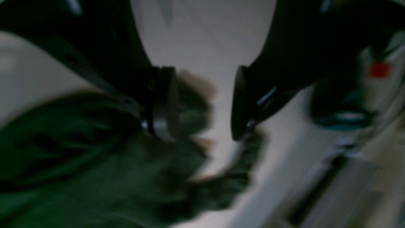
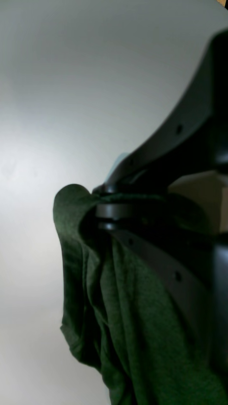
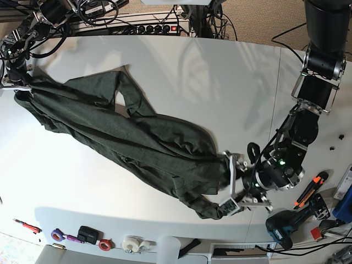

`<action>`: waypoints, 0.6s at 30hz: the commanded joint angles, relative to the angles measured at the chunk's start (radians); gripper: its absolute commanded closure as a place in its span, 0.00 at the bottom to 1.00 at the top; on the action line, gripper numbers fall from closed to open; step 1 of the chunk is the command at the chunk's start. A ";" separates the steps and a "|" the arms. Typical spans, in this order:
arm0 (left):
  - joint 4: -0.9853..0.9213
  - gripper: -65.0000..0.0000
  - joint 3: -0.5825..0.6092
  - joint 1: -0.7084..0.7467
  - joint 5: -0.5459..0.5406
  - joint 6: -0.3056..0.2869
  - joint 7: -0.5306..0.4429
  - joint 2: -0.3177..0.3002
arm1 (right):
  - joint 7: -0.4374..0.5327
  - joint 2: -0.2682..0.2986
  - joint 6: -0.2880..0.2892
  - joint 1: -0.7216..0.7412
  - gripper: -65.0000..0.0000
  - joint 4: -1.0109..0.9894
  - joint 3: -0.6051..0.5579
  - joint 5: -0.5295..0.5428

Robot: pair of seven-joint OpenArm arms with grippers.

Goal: Layout the t-shirt on the table in an organized manner, then fold the t-shirt properly
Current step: 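Lower the shirt edge with the left gripper and release it, then move the left gripper over the shirt and grasp the other sleeve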

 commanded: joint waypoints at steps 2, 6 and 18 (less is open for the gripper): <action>0.013 0.59 -0.010 -0.029 -0.135 -0.053 0.047 -0.006 | 0.028 0.023 0.004 0.008 1.00 0.018 0.003 0.011; 0.043 0.66 -0.010 0.037 -0.516 -0.285 0.211 -0.002 | 0.030 0.023 0.004 0.008 1.00 0.018 0.003 0.011; 0.071 0.67 0.010 0.278 -0.375 -0.324 0.117 0.166 | 0.033 0.023 0.004 0.008 1.00 0.018 0.003 0.018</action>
